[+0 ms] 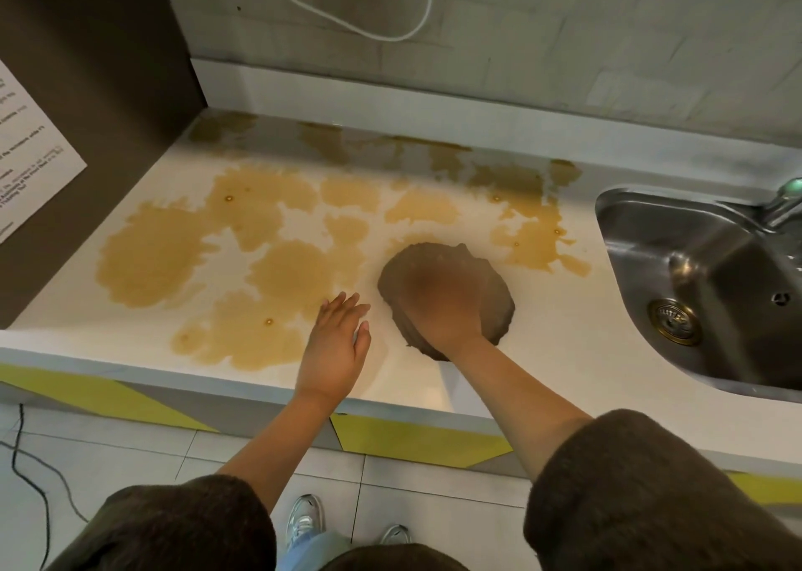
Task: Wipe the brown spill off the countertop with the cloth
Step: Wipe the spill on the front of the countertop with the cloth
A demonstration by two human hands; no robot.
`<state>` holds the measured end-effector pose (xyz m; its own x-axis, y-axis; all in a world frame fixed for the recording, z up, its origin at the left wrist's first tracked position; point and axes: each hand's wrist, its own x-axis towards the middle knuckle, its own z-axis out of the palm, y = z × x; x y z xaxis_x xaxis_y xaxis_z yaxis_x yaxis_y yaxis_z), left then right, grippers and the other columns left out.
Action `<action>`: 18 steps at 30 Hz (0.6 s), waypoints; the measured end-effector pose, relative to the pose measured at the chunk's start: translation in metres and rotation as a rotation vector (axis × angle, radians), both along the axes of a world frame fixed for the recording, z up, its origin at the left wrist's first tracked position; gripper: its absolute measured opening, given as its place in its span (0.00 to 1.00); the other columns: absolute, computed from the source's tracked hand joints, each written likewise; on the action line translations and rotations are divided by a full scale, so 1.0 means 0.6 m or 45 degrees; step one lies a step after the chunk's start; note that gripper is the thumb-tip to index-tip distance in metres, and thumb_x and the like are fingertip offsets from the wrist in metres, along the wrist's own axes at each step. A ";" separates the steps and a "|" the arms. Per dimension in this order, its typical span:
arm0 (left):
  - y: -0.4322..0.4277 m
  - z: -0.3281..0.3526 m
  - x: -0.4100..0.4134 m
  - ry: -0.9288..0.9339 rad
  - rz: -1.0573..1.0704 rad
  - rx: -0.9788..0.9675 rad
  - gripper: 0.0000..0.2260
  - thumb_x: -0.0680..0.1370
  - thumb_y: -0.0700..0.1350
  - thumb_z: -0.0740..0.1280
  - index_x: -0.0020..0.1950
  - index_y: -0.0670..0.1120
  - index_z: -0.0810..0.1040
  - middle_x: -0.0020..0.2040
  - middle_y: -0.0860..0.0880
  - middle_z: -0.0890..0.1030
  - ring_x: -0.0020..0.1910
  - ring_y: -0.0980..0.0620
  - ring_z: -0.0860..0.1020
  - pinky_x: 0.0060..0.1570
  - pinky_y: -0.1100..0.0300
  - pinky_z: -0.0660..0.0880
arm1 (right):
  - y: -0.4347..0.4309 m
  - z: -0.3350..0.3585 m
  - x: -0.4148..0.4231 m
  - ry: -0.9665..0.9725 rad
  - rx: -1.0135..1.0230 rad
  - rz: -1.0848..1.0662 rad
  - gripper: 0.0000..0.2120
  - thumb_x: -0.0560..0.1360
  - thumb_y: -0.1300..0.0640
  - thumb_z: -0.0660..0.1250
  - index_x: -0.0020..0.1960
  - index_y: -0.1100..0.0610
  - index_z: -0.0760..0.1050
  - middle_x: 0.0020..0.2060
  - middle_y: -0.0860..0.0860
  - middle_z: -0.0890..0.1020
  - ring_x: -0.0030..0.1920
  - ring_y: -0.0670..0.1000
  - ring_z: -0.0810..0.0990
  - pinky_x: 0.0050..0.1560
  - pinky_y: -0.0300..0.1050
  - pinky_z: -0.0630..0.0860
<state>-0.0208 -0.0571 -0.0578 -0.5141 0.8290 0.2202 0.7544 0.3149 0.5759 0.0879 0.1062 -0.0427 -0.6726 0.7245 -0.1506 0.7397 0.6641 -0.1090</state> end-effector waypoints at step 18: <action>0.002 -0.002 -0.002 0.042 0.003 -0.009 0.22 0.80 0.51 0.49 0.64 0.42 0.75 0.67 0.43 0.73 0.71 0.47 0.63 0.73 0.54 0.50 | 0.044 -0.001 -0.043 -0.004 0.009 -0.086 0.33 0.75 0.29 0.43 0.77 0.39 0.46 0.78 0.54 0.46 0.76 0.64 0.40 0.69 0.73 0.37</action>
<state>-0.0220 -0.0558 -0.0587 -0.5087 0.8293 0.2314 0.7722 0.3206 0.5486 0.0621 0.1324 -0.0431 -0.6218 0.7692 -0.1474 0.7831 0.6135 -0.1022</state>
